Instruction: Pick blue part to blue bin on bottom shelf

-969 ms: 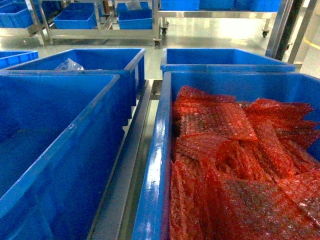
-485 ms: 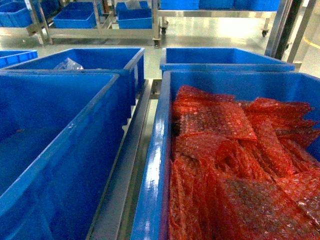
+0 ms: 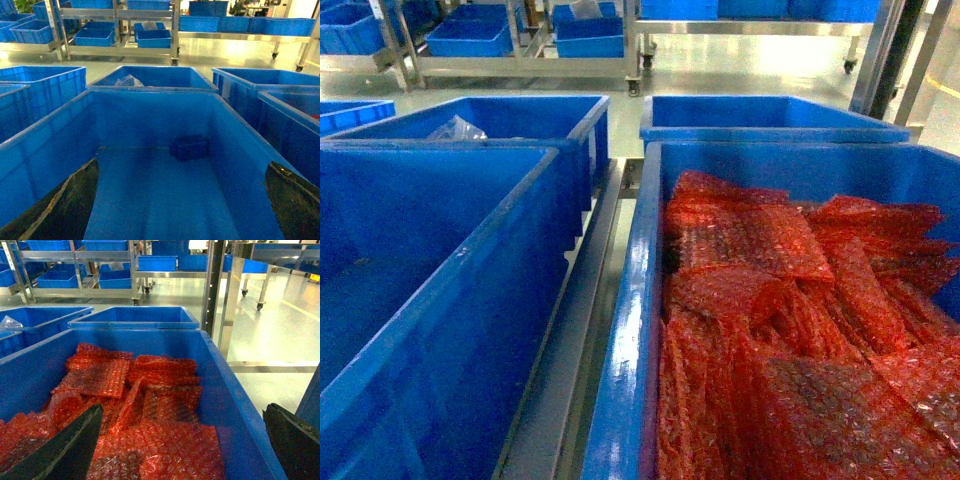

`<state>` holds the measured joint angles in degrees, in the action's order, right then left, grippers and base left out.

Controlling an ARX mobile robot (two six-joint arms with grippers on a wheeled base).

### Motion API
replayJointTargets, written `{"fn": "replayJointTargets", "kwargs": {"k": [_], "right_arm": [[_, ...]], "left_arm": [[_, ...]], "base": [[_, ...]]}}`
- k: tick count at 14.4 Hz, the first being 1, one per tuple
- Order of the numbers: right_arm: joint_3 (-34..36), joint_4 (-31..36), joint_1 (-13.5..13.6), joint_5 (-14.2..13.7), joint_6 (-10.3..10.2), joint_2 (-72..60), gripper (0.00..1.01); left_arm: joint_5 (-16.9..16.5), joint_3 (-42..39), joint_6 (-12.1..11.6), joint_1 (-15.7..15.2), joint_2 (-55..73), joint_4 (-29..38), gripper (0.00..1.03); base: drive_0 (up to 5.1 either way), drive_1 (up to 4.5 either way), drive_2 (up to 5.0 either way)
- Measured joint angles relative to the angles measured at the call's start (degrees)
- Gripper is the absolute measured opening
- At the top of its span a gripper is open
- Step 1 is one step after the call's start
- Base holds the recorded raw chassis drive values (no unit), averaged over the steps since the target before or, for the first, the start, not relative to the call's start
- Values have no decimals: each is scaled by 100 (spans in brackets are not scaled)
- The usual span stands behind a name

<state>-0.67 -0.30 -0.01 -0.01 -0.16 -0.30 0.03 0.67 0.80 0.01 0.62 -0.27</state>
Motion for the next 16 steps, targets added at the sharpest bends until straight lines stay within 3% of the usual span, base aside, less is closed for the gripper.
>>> {"fn": "replayJointTargets", "kwargs": {"k": [16], "right_arm": [[0,0,0,0,0,0,98]], "left_arm": [[-2,0,0,0,0,0,98]], "base": [[0,0,0]]}}
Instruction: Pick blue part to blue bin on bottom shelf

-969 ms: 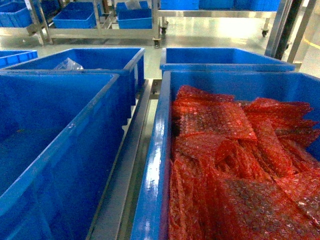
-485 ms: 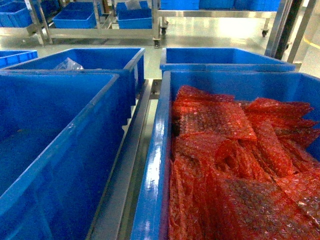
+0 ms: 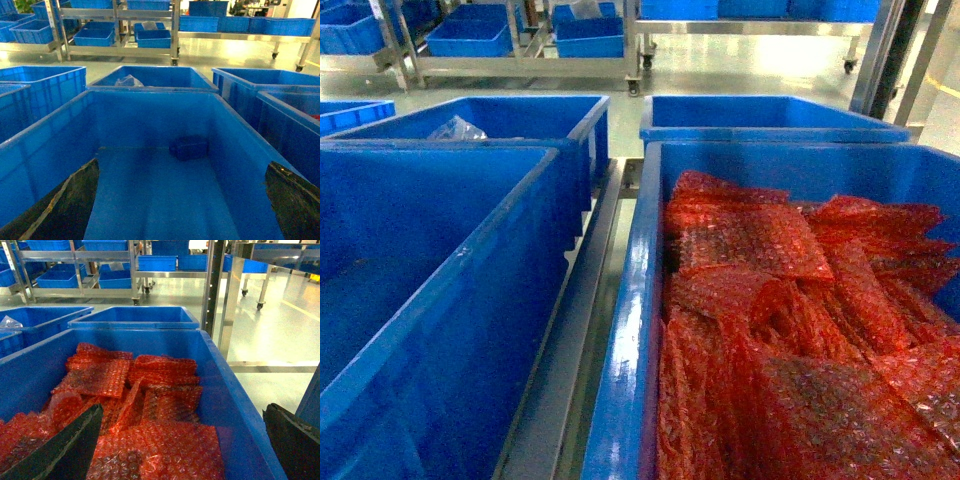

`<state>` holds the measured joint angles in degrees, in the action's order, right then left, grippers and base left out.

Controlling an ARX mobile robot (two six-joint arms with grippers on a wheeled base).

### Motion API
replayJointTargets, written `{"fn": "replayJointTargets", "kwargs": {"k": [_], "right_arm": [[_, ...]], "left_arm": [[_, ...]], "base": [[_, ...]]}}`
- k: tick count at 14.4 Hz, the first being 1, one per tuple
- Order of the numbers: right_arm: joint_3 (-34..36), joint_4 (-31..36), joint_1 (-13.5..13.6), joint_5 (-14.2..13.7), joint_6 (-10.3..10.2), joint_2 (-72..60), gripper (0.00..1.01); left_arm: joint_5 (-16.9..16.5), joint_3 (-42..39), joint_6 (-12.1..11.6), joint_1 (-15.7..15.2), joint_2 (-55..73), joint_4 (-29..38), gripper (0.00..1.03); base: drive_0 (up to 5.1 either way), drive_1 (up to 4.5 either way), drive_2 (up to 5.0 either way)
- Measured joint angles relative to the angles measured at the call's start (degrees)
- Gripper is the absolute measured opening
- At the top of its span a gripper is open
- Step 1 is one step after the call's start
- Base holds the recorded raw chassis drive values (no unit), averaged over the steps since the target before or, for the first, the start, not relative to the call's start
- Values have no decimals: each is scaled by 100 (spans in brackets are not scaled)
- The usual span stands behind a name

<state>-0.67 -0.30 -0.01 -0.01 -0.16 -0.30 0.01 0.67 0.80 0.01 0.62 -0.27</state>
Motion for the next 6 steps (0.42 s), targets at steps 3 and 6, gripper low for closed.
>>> {"fn": "replayJointTargets", "kwargs": {"k": [3,6], "right_arm": [[0,0,0,0,2,0,98],[0,2,0,0,0,0,98]], "left_arm": [[2,0,0,0,0,2,98],[0,0,0,0,0,2,98]], "base": [[0,0,0],[0,0,0]]}}
